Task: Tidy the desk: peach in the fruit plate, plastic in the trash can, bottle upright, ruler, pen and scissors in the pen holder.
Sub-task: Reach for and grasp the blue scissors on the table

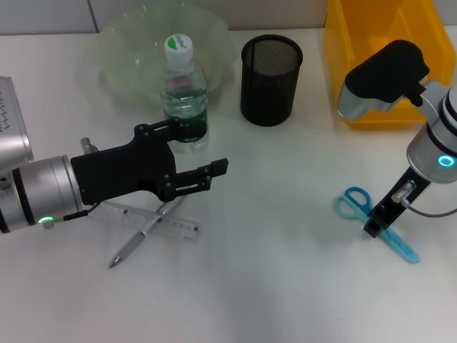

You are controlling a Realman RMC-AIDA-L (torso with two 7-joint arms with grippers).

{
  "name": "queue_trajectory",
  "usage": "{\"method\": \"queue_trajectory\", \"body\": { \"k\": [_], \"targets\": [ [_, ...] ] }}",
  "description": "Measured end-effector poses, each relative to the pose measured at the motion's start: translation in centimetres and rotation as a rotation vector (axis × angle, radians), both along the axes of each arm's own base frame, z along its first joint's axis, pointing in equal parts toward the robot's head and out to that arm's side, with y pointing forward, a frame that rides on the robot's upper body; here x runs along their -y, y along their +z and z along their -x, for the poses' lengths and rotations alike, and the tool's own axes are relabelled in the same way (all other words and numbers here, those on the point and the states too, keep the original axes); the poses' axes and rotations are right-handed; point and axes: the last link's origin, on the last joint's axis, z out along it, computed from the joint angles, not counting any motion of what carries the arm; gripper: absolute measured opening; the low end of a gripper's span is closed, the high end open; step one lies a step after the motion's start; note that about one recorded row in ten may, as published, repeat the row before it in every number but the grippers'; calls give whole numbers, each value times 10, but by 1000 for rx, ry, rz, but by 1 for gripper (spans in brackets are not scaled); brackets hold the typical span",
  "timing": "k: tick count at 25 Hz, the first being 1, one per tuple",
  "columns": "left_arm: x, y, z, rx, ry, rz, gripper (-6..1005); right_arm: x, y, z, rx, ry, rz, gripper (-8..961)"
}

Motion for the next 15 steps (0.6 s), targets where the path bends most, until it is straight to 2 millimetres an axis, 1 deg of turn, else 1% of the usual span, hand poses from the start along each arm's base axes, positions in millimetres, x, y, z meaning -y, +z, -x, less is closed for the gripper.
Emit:
{"method": "queue_trajectory", "body": {
  "k": [2,7,15],
  "targets": [
    [0,0,0,0,-1,0,724,0,0,0,0,0,1,436],
    [0,0,0,0,-1,0,724,1,-1,-2,3,-5,6,259],
    [0,0,0,0,0,0,724,1,-1,-2,5,-8,9,261]
  ]
}}
